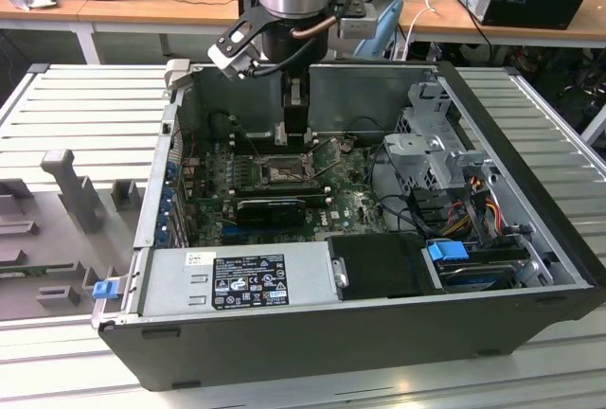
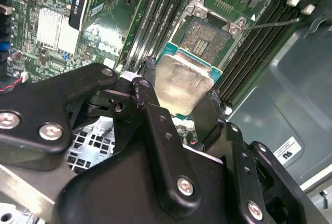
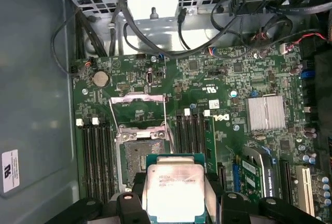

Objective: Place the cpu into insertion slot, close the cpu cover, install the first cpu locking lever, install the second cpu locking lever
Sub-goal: 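Place the cpu into insertion slot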

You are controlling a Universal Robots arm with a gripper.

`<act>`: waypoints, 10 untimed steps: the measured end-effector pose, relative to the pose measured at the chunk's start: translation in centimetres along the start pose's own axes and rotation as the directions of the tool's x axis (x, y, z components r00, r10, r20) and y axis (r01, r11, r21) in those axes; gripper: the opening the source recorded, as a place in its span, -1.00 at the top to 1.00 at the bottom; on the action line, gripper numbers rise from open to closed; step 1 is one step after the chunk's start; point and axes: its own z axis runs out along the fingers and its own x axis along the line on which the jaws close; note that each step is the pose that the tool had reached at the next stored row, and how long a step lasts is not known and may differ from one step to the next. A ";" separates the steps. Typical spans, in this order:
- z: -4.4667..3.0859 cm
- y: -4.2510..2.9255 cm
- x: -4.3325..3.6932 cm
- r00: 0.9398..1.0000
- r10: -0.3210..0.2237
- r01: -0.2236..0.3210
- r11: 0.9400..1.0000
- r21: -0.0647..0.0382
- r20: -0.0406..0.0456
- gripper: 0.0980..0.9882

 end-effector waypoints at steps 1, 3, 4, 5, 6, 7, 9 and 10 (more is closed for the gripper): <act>0.06 0.00 0.00 1.000 0.000 0.000 1.000 0.000 0.000 0.03; 0.43 0.02 0.03 1.000 -0.004 0.004 1.000 0.000 0.001 0.03; 0.62 0.03 0.08 1.000 -0.012 0.012 1.000 0.000 0.000 0.03; 0.84 0.03 0.12 1.000 -0.026 0.026 1.000 0.001 -0.001 0.03; 1.03 0.01 0.12 0.999 -0.043 0.043 0.999 0.001 -0.002 0.03; 1.20 0.00 0.12 0.998 -0.061 0.061 0.998 0.001 -0.003 0.03; 1.67 -0.02 0.11 0.995 -0.100 0.100 0.995 0.002 -0.005 0.03; 1.85 -0.03 0.11 0.995 -0.102 0.102 0.995 0.002 -0.005 0.03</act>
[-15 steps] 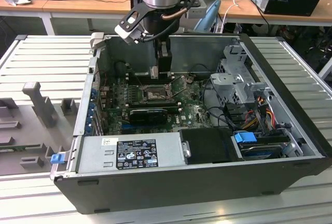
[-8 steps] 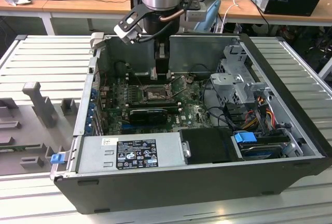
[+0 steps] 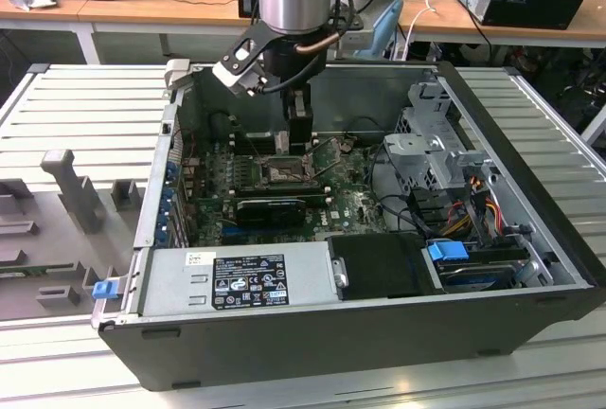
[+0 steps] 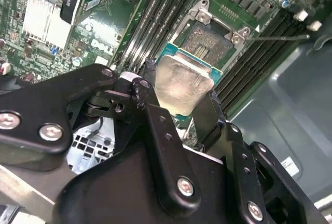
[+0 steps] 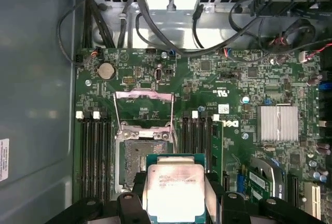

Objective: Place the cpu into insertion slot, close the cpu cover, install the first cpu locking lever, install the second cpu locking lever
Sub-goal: 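Place the cpu into insertion slot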

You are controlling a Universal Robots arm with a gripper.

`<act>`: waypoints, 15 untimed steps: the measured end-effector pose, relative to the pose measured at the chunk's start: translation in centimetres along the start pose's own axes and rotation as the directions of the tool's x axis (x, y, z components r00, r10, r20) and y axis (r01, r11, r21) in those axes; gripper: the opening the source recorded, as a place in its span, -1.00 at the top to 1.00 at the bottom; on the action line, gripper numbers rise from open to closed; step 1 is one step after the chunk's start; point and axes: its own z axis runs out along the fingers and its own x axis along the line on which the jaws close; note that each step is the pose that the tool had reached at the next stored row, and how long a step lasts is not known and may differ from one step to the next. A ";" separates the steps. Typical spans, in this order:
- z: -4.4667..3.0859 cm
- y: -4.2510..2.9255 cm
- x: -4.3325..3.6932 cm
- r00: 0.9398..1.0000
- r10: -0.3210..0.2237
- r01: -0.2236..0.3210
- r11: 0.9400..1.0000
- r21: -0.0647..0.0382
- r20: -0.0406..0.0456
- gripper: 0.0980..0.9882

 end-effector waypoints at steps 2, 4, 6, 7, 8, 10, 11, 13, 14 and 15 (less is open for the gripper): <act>0.68 -0.04 -0.01 1.000 -0.001 0.001 1.000 0.000 0.000 0.03; 1.09 -0.06 0.06 1.000 -0.001 0.001 1.000 0.000 0.000 0.03; 1.78 -0.11 0.44 1.000 -0.001 0.001 1.000 0.000 0.000 0.03; 2.16 -0.12 0.75 1.000 -0.002 0.002 1.000 0.000 0.000 0.03; 2.36 -0.14 0.93 1.000 -0.002 0.002 1.000 0.000 0.000 0.03; 2.88 -0.16 1.55 1.000 -0.002 0.002 1.000 0.000 0.000 0.03; 3.14 -0.18 1.73 1.000 -0.002 0.002 1.000 0.000 0.000 0.03; 3.60 -0.21 1.86 1.000 -0.002 0.002 1.000 0.000 0.000 0.03; 4.03 -0.24 1.94 1.000 -0.002 0.002 1.000 0.000 0.000 0.03; 4.28 -0.26 1.96 1.000 -0.002 0.002 1.000 0.000 0.000 0.03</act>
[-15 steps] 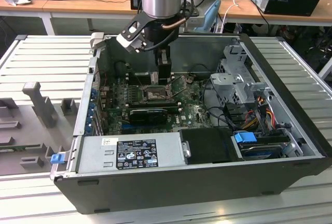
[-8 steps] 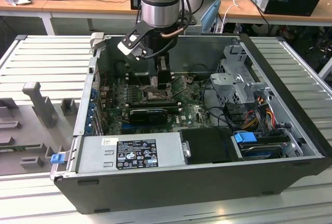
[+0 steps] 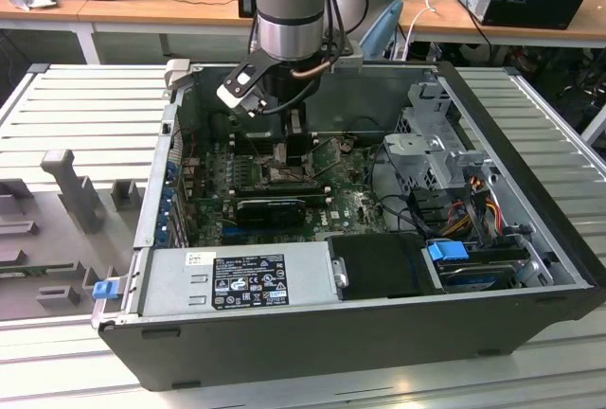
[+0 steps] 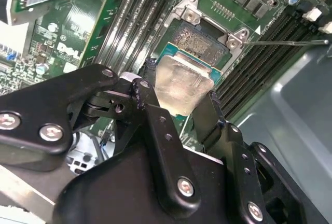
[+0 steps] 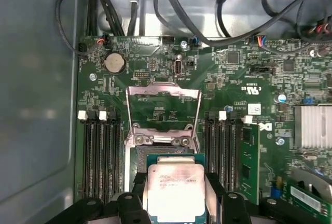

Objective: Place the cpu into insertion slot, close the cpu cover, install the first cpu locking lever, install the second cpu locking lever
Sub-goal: 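Place the cpu into insertion slot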

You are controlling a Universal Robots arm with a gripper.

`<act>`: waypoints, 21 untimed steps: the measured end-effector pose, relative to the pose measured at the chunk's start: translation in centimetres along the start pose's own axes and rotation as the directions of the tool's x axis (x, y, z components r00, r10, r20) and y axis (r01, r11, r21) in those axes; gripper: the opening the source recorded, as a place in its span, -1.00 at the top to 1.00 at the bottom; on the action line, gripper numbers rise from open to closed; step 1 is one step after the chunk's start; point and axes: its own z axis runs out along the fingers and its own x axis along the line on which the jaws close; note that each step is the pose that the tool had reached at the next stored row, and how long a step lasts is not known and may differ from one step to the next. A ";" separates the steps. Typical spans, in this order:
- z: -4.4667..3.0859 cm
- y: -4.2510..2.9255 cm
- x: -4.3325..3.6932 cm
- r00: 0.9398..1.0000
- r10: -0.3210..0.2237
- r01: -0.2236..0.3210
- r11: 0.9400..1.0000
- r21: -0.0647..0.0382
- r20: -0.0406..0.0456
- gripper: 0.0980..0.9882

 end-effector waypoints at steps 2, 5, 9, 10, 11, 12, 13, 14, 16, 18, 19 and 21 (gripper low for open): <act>0.46 -0.13 0.00 1.000 0.000 0.000 1.000 0.000 0.000 0.03; 1.24 -0.48 0.01 1.000 0.000 0.000 1.000 0.000 -0.001 0.03; 2.36 -0.55 0.22 1.000 0.011 -0.011 1.000 0.000 -0.003 0.03; 2.46 -0.57 0.27 1.000 0.019 -0.019 1.000 0.000 -0.003 0.03; 2.62 -0.59 0.30 1.000 0.020 -0.020 1.000 0.000 -0.010 0.03; 2.95 -0.62 0.36 1.000 0.019 -0.019 1.000 0.000 -0.015 0.03; 3.14 -0.64 0.38 1.000 0.018 -0.018 1.000 0.000 -0.016 0.03; 3.27 -0.67 0.39 1.000 0.018 -0.018 1.000 0.000 -0.017 0.03; 3.44 -0.70 0.38 1.000 0.018 -0.018 1.000 0.000 -0.020 0.03; 3.62 -0.72 0.38 1.000 0.018 -0.018 1.000 0.000 -0.021 0.03; 3.81 -0.72 0.39 1.000 0.018 -0.018 1.000 0.000 -0.021 0.03; 3.99 -0.73 0.41 1.000 0.018 -0.018 1.000 0.000 -0.021 0.03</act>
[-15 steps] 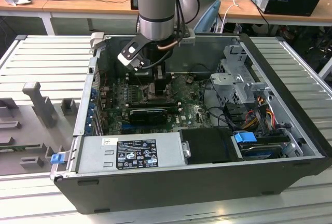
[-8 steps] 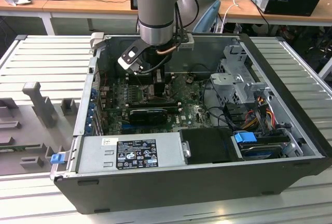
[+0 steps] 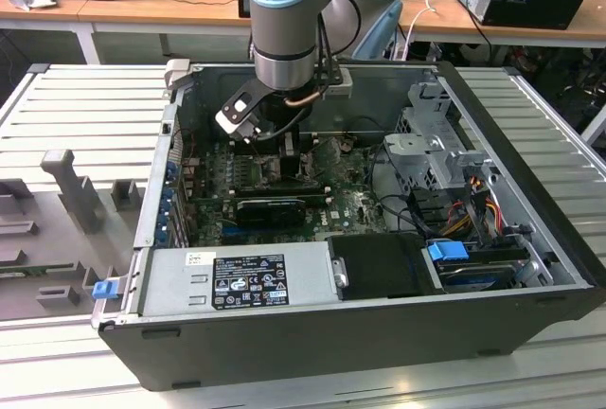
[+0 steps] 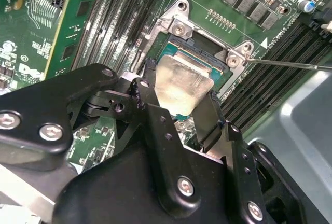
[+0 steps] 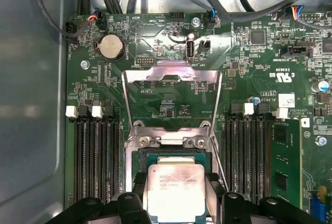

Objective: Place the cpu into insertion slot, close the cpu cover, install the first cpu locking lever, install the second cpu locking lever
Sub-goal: 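Place the cpu into insertion slot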

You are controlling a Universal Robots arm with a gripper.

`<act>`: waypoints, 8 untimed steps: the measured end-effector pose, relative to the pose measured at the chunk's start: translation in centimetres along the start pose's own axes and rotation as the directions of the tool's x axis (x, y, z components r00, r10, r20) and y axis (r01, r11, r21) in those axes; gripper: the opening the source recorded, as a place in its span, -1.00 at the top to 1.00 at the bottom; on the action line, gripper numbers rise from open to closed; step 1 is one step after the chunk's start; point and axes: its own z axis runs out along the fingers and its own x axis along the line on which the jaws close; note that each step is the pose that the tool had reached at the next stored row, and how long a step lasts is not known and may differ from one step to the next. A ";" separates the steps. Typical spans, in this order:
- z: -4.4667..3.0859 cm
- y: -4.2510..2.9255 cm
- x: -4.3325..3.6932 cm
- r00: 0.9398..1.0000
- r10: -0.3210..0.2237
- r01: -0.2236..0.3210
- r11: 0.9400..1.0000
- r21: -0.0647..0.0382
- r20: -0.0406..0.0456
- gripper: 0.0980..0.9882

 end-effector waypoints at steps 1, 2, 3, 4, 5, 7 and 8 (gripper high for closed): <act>0.11 -0.01 0.02 1.000 0.000 0.000 1.000 0.000 0.000 0.03; 0.16 -0.02 0.04 1.000 0.000 0.000 1.000 0.000 0.000 0.03; 0.19 -0.02 0.09 1.000 0.000 0.000 1.000 0.000 0.000 0.03; 0.21 -0.03 0.13 1.000 0.000 0.000 1.000 0.000 0.000 0.03; 0.26 -0.02 0.19 1.000 0.000 0.000 1.000 0.000 0.000 0.03; 0.33 -0.02 0.23 1.000 0.000 0.000 1.000 0.000 0.000 0.03; 0.37 -0.03 0.24 1.000 0.000 0.000 1.000 0.000 0.000 0.03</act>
